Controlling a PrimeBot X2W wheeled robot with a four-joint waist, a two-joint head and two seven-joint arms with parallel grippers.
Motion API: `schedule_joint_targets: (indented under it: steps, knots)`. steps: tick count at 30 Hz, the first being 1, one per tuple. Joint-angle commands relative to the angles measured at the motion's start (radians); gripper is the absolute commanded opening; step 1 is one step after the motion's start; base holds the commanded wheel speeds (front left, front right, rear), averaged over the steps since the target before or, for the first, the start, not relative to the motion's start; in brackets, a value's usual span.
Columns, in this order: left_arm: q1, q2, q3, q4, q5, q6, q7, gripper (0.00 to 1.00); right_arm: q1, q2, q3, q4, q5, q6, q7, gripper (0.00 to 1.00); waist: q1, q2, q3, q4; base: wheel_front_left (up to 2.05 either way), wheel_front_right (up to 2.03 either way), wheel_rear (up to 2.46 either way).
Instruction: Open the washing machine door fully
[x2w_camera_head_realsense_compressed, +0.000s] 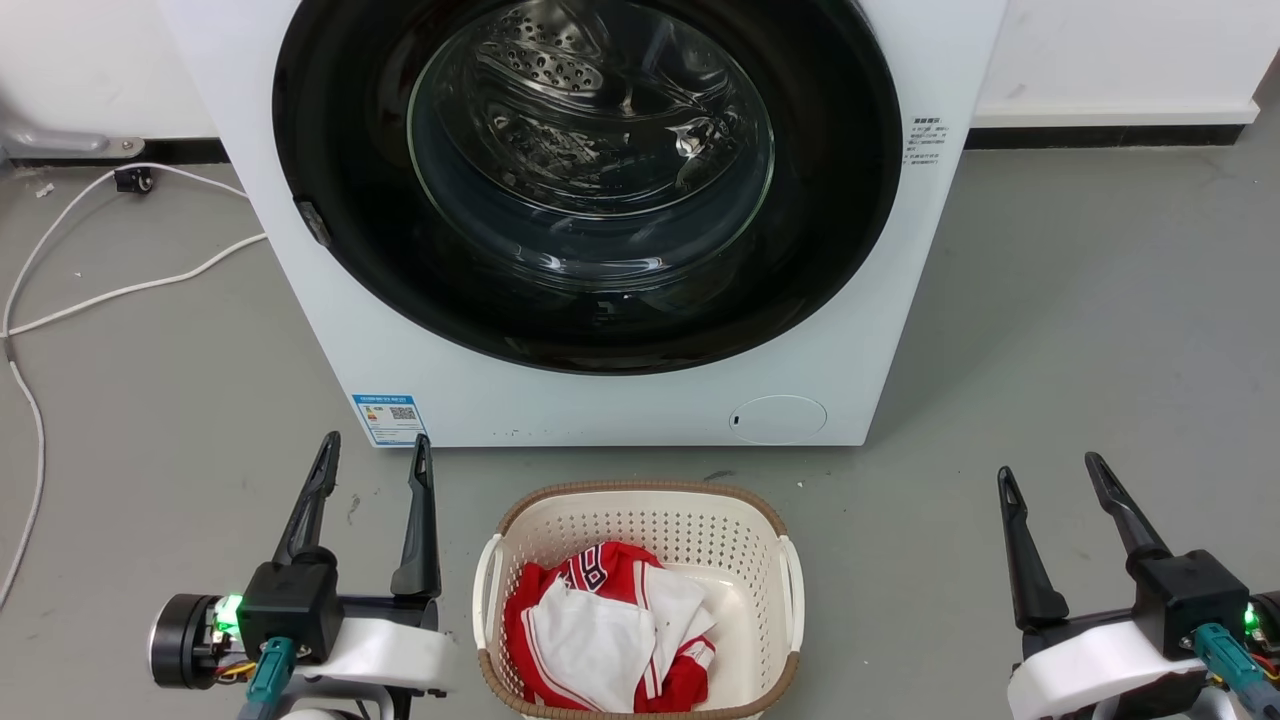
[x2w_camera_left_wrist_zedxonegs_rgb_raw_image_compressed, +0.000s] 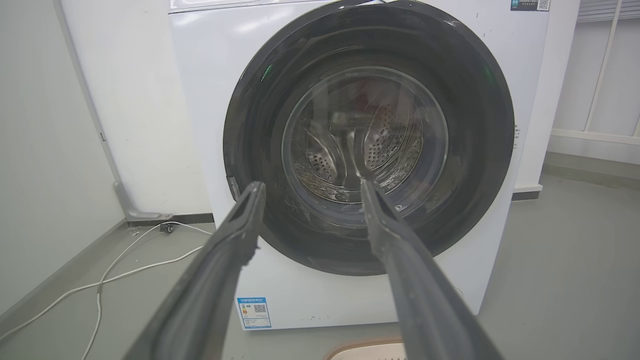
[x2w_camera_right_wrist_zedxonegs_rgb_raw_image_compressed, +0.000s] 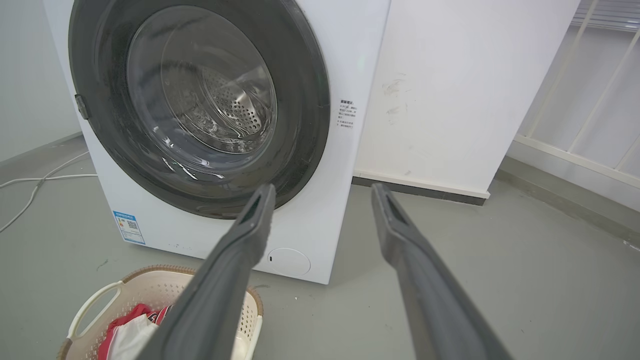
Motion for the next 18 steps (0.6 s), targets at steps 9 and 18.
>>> schedule_joint_targets:
  steps: [9, 18]
  knots:
    - [0.015, -0.007, 0.010, 0.000, -0.006, -0.008, -0.003, 1.00, 0.008, 0.004, -0.001, 0.002, 0.016, -0.001, -0.006, 1.00, 0.0000, 0.0000, 0.000, -0.004, 0.00, 0.00, 0.00]
    - [0.015, -0.011, 0.015, 0.004, -0.007, -0.014, -0.003, 1.00, 0.007, 0.004, 0.001, 0.010, 0.044, -0.001, 0.002, 0.00, 0.0000, 0.0000, 0.002, -0.005, 0.00, 0.00, 0.00]
